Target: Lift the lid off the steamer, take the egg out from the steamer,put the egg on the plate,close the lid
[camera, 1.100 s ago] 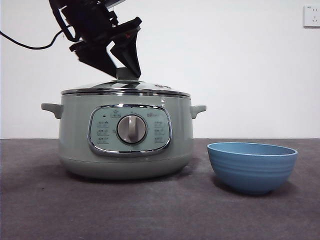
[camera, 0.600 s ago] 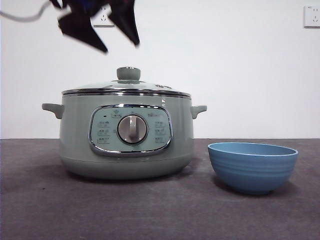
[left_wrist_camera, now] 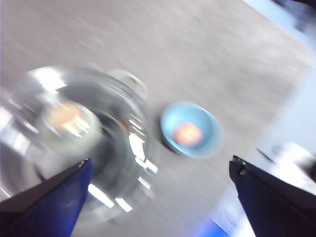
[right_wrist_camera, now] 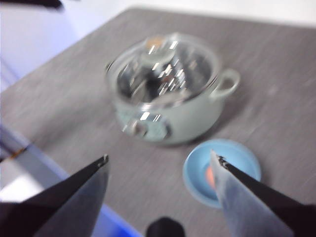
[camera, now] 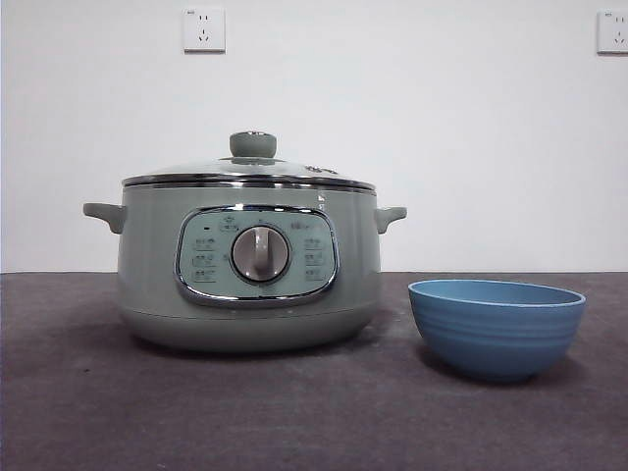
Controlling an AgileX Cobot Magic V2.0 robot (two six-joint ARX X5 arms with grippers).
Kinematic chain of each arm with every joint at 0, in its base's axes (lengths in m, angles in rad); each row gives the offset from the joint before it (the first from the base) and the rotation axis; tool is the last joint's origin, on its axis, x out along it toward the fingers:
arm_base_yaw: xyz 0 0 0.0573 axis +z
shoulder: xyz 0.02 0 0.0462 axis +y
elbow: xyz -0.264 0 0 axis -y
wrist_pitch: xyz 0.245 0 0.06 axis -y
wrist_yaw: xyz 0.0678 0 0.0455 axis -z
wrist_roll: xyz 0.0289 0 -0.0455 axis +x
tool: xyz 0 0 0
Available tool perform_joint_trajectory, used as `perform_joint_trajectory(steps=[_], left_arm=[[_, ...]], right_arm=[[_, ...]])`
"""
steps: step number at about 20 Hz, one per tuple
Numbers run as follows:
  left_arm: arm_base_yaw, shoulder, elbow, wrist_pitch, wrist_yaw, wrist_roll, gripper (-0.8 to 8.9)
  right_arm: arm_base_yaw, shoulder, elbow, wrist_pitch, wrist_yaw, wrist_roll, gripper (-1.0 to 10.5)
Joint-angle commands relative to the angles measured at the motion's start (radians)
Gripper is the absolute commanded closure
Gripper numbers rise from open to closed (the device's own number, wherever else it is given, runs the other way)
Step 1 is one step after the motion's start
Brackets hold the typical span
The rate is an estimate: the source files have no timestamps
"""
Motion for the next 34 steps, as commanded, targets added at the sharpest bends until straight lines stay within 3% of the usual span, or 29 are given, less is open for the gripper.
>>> perform_joint_trajectory(steps=[1,7,8,10,11,12,34], left_arm=[[-0.005,-0.014,0.032,-0.106,0.038,0.008,3.45],[-0.013,-0.042,0.047,-0.246,0.041,0.009,3.48],[-0.013,-0.042,0.047,-0.268,0.041,0.013,3.87],[-0.013,-0.042,0.047,-0.293,0.039,0.019,5.55],[-0.013,-0.041,0.047,-0.302,0.039,0.025,7.04],[-0.013,-0.041,0.046,-0.304,0.039,0.031,8.18],[-0.014,-0.041,0.046,-0.285,0.039,0.035,8.17]], right_arm=[[0.002,0.010,0.005,-0.047,-0.050,0.010,6.0],[0.001,0.040,0.005,-0.162,-0.075,0.010,6.1],[0.002,0.047,0.005,-0.177,-0.075,0.010,6.4],[0.001,0.052,0.005,-0.195,-0.075,0.010,8.1],[0.001,0.056,0.005,-0.201,-0.075,0.010,9.5],[0.002,0.057,0.005,-0.204,-0.075,0.010,9.5],[0.001,0.060,0.005,-0.205,-0.071,0.009,9.5]])
